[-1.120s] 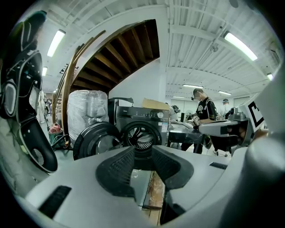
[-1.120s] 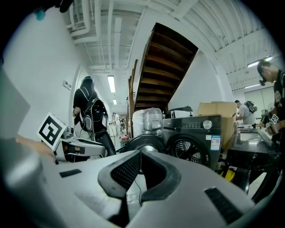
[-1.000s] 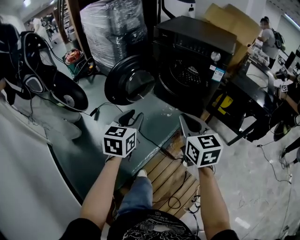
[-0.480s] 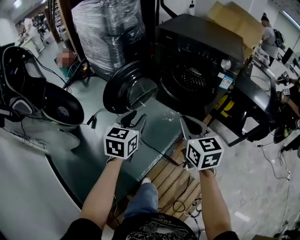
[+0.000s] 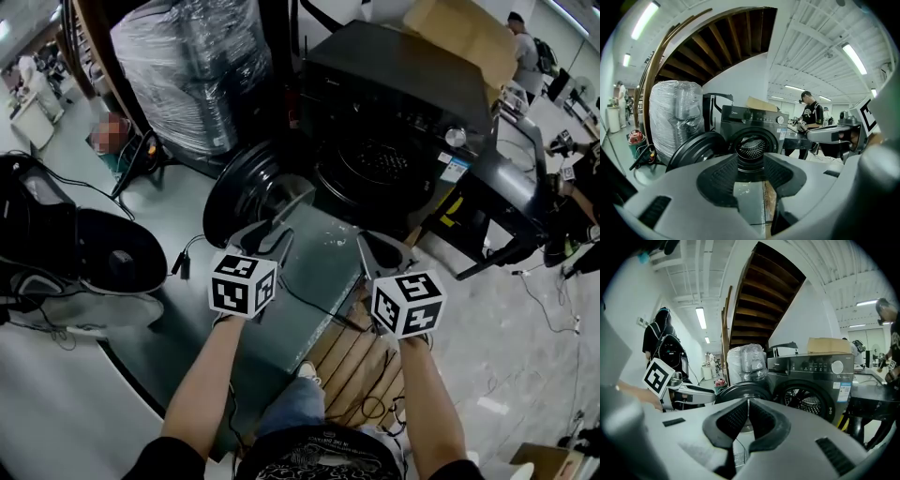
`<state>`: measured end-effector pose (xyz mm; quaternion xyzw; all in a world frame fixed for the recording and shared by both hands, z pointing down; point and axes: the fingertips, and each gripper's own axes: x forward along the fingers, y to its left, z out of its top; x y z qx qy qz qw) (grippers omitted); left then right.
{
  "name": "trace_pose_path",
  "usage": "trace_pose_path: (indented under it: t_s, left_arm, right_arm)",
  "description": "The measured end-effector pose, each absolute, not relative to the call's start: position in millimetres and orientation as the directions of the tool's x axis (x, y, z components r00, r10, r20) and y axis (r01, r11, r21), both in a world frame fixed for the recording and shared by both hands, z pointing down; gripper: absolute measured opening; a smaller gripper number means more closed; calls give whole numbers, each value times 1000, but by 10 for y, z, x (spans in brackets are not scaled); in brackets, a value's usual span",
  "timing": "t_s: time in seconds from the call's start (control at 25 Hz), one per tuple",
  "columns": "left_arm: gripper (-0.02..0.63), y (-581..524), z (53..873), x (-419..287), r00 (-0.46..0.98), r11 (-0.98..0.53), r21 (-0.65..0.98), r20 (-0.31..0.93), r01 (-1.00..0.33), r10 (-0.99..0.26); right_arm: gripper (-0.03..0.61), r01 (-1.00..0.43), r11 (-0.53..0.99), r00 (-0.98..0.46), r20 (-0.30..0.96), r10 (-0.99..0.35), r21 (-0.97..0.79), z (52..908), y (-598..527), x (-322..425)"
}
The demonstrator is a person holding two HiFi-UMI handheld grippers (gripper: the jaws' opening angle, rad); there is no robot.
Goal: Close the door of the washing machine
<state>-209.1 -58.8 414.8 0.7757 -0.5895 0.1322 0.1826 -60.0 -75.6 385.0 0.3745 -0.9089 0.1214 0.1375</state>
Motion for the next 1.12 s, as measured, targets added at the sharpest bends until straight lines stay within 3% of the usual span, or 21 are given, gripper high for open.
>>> trace_pose_path:
  t_s: [0.56,1.12]
  left_arm:
    - [183,-1015,3611,-2280,332,-302,139,426,-943,-841]
    - [184,-1227,3682,-2320,314,-309,86,451,-947,-836]
  right_arm:
    - [23,-764,638,-624,357,-695,-94,3185,-1056,-618]
    - [23,-746,659,-648,332,-686,-94,3175,-1299,-585]
